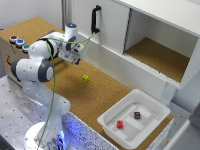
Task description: Push the yellow block towards the right
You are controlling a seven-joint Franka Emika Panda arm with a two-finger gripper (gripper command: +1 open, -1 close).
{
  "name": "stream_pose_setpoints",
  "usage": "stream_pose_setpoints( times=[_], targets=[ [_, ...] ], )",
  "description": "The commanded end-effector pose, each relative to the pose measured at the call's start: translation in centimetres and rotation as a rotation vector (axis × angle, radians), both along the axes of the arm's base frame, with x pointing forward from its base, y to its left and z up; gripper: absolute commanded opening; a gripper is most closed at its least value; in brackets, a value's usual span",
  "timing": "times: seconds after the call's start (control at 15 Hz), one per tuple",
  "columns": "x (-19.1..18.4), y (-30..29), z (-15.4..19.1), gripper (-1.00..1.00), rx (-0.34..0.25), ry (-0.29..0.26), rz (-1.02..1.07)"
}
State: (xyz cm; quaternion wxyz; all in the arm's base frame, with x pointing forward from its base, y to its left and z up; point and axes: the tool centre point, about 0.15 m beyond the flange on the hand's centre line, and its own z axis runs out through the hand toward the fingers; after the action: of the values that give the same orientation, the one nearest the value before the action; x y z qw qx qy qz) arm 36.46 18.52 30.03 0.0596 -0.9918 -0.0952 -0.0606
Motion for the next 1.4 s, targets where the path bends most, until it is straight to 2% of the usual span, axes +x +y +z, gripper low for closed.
stream_pose_setpoints(
  times=[0.0,0.8,1.33],
  targets=[
    [1.2,-2.3,-4.6,-1.00,0.084,0.003,0.031],
    [4.4,-6.3,-9.7,-1.00,0.089,0.039,0.108],
    [6.4,-6.2,-9.9,-1.00,0.084,0.037,0.150]
  ],
)
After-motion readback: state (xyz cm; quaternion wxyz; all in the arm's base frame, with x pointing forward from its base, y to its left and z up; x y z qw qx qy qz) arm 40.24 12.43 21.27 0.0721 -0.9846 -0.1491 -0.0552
